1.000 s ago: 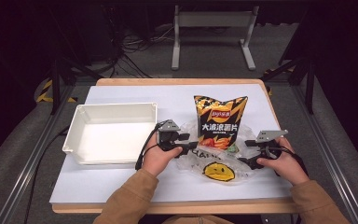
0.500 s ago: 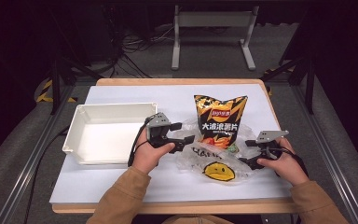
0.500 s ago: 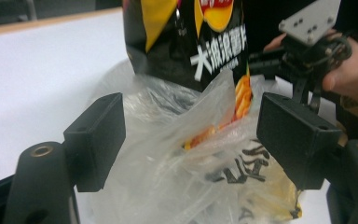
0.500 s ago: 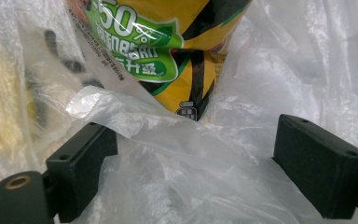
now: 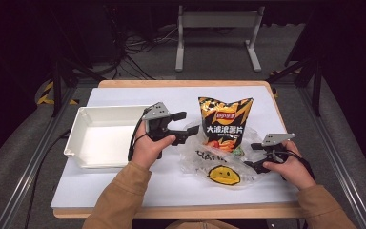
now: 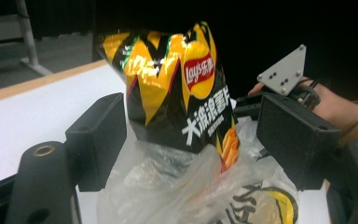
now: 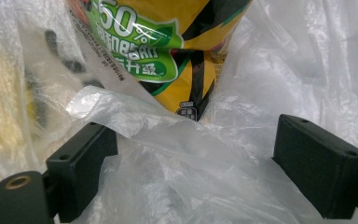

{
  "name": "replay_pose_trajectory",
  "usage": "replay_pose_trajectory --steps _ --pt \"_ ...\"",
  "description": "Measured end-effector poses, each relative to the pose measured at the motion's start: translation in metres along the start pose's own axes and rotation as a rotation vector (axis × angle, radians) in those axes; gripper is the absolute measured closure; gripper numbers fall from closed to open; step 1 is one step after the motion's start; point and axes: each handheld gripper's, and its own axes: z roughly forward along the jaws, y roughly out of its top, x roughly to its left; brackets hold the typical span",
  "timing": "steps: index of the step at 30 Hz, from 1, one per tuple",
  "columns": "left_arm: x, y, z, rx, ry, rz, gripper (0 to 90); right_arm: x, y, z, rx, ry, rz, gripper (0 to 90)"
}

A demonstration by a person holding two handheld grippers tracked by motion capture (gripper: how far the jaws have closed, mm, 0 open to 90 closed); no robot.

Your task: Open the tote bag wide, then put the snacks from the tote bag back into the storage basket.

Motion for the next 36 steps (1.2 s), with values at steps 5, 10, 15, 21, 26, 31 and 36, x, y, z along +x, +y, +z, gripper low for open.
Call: replay_pose_trajectory --steps 5,10,15,21,26,31,36 --pt "0.003 0.011 0.001 -0.012 -0.004 0.014 22.4 0.000 0.000 -0.001 -0.009 -0.006 -0.001 14.7" --pt "0.005 0.021 0.003 -0.016 -0.005 0.038 21.1 -0.001 0.004 -0.011 -0.060 -0.018 0.006 15.2" --pt "0.007 0.027 0.008 -0.031 -0.006 0.040 18.9 -0.002 0.006 -0.022 -0.112 -0.036 0.016 15.5" --pt "0.015 0.034 0.015 -0.036 -0.010 0.042 16.2 -0.003 0.007 -0.029 -0.153 -0.045 0.021 15.7" --pt "0.020 0.039 0.020 -0.044 -0.018 0.030 15.9 -0.002 0.008 -0.033 -0.170 -0.049 0.017 15.7" --pt "0.025 0.045 0.026 -0.061 -0.035 0.041 15.8 -0.002 0.008 -0.036 -0.184 -0.055 0.015 16.0" --pt "0.031 0.050 0.031 -0.066 -0.051 0.033 14.5 -0.003 0.009 -0.039 -0.202 -0.058 0.017 16.1"
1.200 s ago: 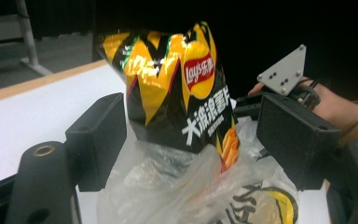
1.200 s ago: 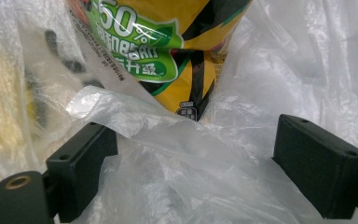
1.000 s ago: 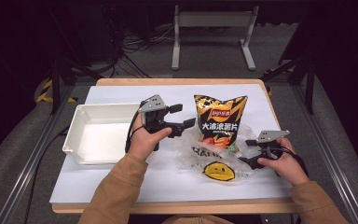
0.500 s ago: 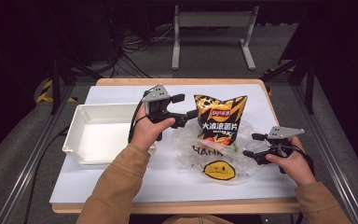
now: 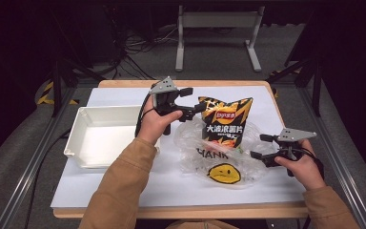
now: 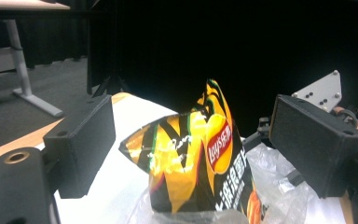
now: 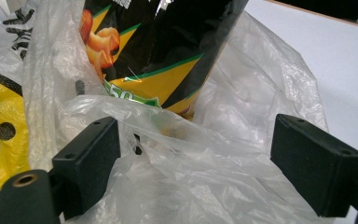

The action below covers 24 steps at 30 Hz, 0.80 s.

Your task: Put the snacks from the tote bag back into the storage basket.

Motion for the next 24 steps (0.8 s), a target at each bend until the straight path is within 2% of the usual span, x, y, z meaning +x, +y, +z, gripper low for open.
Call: replay_pose_trajectory --steps 2,4,7,11,15,16,24 --pt "0.004 0.002 0.003 -0.005 -0.012 -0.006 14.2 0.000 0.000 0.000 0.000 0.000 -0.001 16.1" --pt "0.010 0.003 0.009 -0.003 -0.044 -0.029 13.4 0.000 0.000 -0.001 -0.003 -0.001 0.000 16.1" --pt "0.014 0.003 0.013 0.005 -0.054 -0.037 12.7 0.000 0.000 -0.001 -0.005 0.001 -0.001 16.1" --pt "0.023 0.001 0.023 0.029 -0.045 -0.083 10.6 -0.001 0.000 -0.001 -0.005 0.001 -0.003 16.1" --pt "0.029 -0.001 0.030 0.050 -0.012 -0.090 9.3 -0.001 -0.001 -0.001 -0.001 0.002 -0.007 16.1" --pt "0.032 -0.003 0.033 0.059 -0.011 -0.105 9.0 -0.001 -0.001 -0.001 0.001 0.002 -0.009 16.1" --pt "0.036 -0.010 0.042 0.093 -0.025 -0.125 7.4 -0.001 -0.001 0.000 0.006 0.002 -0.010 16.1"
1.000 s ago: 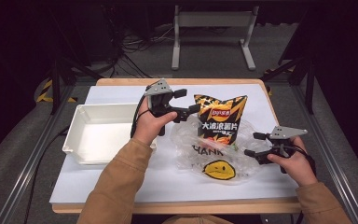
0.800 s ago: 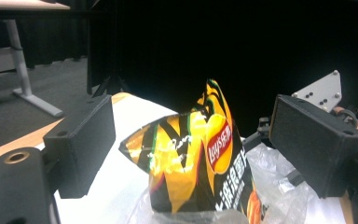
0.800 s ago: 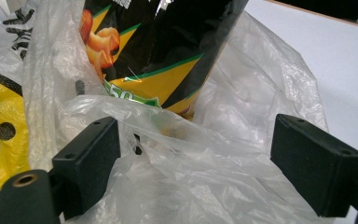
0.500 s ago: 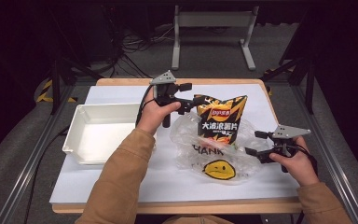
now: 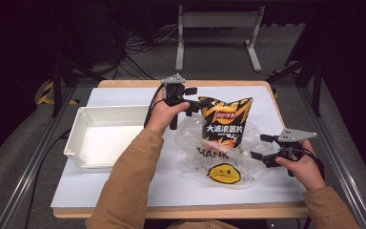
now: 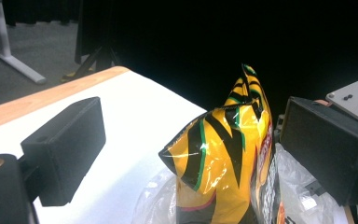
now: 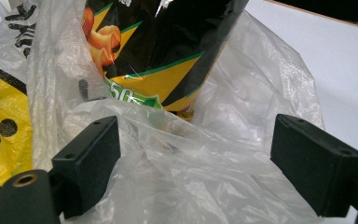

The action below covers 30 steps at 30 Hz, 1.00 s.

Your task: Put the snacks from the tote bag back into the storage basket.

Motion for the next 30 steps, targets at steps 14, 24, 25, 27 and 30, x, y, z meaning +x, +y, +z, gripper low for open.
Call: replay_pose_trajectory --steps 14,24,25,27,30 --pt "-0.003 -0.012 0.017 0.039 -0.039 0.021 10.4 0.000 -0.001 0.000 0.004 0.005 -0.001 16.1" --pt "-0.004 -0.016 0.023 0.067 -0.049 0.028 17.0 0.001 -0.001 0.000 0.006 0.005 -0.003 16.1" --pt "-0.004 -0.016 0.023 0.067 -0.049 0.032 19.3 0.000 -0.001 0.000 0.006 0.005 -0.003 16.1" --pt "-0.004 -0.017 0.024 0.072 -0.051 0.043 24.6 0.000 -0.001 0.000 0.005 0.007 -0.002 16.1" --pt "-0.005 -0.017 0.023 0.081 -0.041 0.067 32.3 0.000 -0.002 0.000 0.007 0.007 -0.003 16.1"
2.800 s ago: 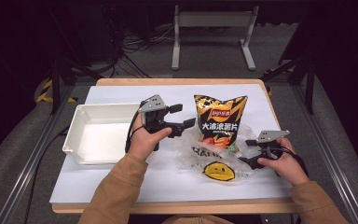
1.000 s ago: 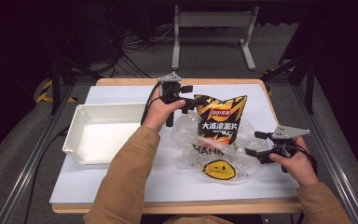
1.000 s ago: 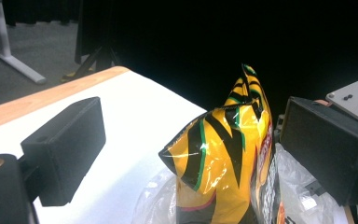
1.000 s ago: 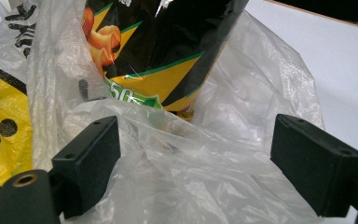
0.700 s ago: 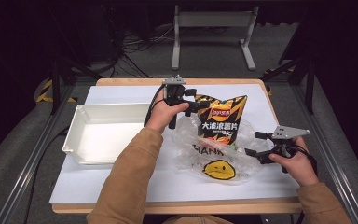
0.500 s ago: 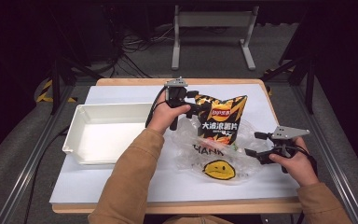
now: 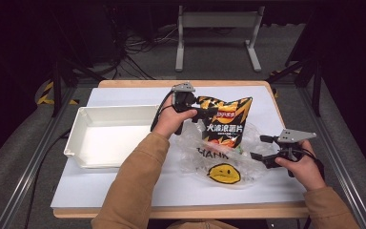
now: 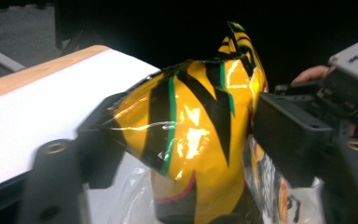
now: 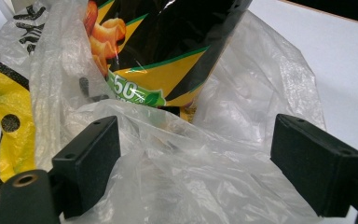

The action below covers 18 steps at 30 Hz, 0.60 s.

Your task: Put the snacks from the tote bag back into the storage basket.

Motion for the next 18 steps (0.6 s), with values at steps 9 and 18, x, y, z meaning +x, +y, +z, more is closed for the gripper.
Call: replay_pose_trajectory --steps 9,18 --pt "-0.005 -0.001 -0.007 -0.005 0.003 0.046 58.3 0.000 0.000 0.000 0.006 -0.002 -0.005 16.1" --pt "-0.011 -0.001 -0.012 -0.014 -0.049 0.031 79.4 0.001 0.000 0.002 0.013 -0.001 -0.005 16.1"
